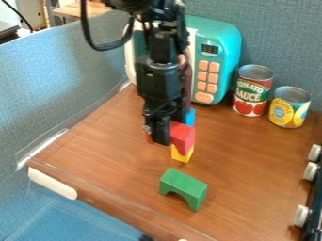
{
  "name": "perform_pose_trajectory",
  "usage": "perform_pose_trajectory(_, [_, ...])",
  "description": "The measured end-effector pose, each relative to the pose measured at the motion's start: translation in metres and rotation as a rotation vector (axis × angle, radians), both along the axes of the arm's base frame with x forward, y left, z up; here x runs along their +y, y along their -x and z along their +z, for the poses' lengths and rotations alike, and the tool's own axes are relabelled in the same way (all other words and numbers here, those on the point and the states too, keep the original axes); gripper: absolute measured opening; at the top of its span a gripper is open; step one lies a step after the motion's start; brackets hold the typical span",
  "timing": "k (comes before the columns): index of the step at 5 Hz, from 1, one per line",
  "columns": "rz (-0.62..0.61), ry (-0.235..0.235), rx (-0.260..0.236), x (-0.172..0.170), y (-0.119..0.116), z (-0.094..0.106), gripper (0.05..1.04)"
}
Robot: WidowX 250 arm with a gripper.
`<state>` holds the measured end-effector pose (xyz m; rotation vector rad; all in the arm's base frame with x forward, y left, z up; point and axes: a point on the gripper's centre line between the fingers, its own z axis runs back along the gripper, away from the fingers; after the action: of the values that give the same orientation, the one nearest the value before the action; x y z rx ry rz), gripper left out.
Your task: Put the red arch on top of the green arch on the right side of the table
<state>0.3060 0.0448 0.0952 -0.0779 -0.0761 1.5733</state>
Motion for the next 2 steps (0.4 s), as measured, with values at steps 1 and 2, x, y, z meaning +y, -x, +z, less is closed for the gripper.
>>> perform_pose_trajectory(1, [-0.016,-0.006,0.031,-0.0162,0.0025,-0.0009,0.592])
perform_pose_trajectory(2, [0.005,0.004,0.058,-0.0237,0.0097,-0.0083,0.591])
